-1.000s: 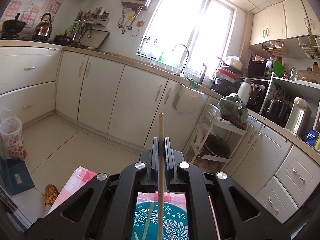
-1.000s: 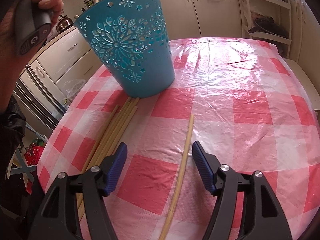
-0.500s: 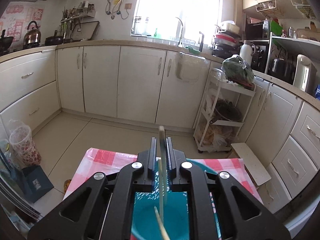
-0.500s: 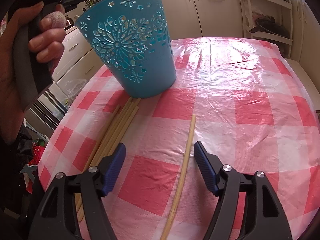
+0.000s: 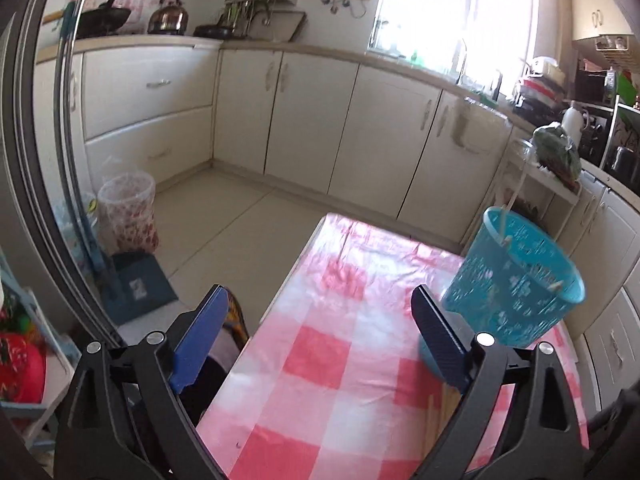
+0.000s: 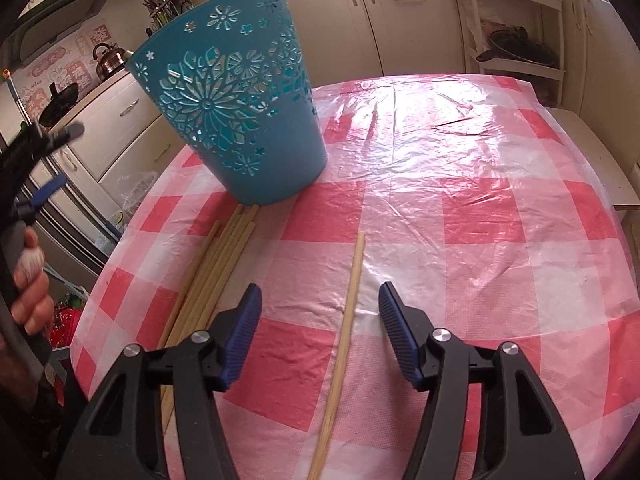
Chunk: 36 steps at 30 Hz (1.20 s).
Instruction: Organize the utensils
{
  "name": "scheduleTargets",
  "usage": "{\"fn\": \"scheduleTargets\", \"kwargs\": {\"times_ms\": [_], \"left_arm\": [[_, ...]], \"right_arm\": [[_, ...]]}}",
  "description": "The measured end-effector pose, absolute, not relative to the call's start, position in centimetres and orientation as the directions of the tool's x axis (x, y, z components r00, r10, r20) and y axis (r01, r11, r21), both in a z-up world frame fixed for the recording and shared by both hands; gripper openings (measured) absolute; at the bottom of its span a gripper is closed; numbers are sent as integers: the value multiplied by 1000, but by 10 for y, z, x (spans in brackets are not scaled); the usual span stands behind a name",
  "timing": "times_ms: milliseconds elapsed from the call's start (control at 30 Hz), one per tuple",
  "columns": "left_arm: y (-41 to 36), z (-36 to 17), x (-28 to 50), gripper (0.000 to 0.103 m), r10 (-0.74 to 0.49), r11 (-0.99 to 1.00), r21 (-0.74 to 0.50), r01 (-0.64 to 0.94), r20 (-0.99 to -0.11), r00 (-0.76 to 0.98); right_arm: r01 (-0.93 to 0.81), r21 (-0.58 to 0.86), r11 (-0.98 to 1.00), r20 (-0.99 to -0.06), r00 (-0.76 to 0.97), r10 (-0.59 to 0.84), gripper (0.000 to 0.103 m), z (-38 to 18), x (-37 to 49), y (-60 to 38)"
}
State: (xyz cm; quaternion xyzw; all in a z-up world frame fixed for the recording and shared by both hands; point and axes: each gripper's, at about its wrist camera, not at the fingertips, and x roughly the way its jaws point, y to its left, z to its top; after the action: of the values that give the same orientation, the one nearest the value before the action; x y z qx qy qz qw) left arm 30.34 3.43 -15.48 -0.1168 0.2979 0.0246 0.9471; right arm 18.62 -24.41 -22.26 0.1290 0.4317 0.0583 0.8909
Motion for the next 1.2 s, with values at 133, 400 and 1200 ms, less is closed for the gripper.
{"fn": "scheduleTargets", "kwargs": {"times_ms": [133, 400, 1200], "left_arm": [[38, -194, 310, 89, -59, 973, -206, -102, -653, 755], [25, -222, 316, 93, -105, 983, -182, -37, -707, 700], [26, -231, 323, 93, -128, 975, -214, -51, -739, 661]], "right_arm": [[34, 199, 979, -783, 607, 138, 40, -221, 190, -239], [39, 72, 997, -819, 572, 37, 7, -221, 208, -229], [-72, 434, 898, -517, 796, 314, 6, -93, 196, -247]]}}
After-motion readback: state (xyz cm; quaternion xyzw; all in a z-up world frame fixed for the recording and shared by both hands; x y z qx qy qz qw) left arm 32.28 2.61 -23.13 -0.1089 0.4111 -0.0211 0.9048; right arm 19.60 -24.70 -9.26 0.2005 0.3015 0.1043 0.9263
